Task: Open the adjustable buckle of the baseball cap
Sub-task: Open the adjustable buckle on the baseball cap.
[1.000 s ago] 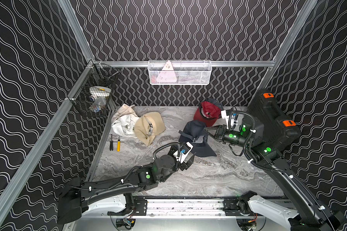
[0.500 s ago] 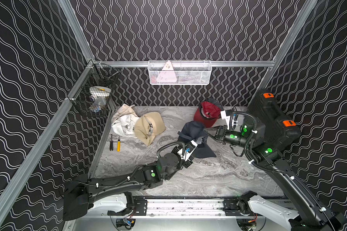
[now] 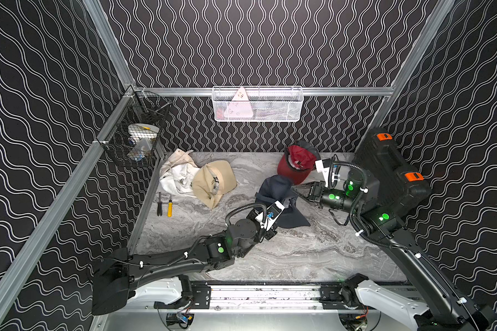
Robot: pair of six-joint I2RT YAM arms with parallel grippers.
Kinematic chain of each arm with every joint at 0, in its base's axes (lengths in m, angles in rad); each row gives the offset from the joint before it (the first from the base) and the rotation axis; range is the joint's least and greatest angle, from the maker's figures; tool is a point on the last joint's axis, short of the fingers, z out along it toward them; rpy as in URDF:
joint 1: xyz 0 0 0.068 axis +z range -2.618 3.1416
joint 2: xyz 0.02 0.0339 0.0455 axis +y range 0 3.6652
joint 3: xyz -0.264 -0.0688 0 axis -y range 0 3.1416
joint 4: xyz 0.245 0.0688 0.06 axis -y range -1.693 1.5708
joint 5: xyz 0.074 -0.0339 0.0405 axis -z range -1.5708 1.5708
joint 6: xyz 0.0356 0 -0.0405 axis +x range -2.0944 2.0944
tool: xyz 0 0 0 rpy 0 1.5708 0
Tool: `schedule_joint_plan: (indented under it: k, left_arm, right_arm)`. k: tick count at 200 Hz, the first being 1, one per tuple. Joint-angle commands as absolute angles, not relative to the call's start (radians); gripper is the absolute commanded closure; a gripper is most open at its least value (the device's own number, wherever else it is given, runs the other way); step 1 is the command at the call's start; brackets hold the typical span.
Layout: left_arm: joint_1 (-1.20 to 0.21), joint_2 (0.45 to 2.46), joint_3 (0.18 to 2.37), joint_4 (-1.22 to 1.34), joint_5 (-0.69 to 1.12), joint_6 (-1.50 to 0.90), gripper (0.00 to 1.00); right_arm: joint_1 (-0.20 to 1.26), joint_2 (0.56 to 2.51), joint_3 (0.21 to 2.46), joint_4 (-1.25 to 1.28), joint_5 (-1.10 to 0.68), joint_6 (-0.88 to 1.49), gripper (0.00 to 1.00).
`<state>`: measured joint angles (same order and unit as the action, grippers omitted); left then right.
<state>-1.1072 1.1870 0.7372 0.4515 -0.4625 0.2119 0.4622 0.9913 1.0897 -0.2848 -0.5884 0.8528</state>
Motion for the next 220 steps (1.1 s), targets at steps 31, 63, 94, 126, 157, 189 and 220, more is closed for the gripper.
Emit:
schedule_joint_plan:
  k: [31, 63, 94, 126, 157, 189, 220]
  left_arm:
    - [-1.108, 1.183, 0.759, 0.466, -0.451, 0.232, 0.94]
    - [-1.108, 1.166, 0.761, 0.435, -0.445, 0.229, 1.00]
    - [-1.108, 1.153, 0.762, 0.412, -0.442, 0.227, 1.00]
    - [-1.108, 1.150, 0.761, 0.391, -0.433, 0.221, 1.00]
    - [-1.108, 1.153, 0.750, 0.401, -0.445, 0.218, 0.96]
    - [-1.108, 1.164, 0.763, 0.419, -0.451, 0.227, 0.84]
    - [-1.108, 1.189, 0.774, 0.427, -0.458, 0.227, 0.65]
  right_arm:
    - [0.462, 0.980, 1.088, -0.259, -0.574, 0.850, 1.00]
    - [0.460, 0.979, 1.088, -0.266, -0.564, 0.843, 1.00]
    - [0.461, 0.974, 1.095, -0.283, -0.550, 0.831, 1.00]
    - [0.462, 0.966, 1.108, -0.297, -0.537, 0.824, 1.00]
    - [0.462, 0.972, 1.124, -0.293, -0.549, 0.831, 1.00]
    - [0.462, 0.979, 1.108, -0.260, -0.568, 0.857, 1.00]
    - [0.462, 0.980, 1.101, -0.247, -0.577, 0.869, 1.00]
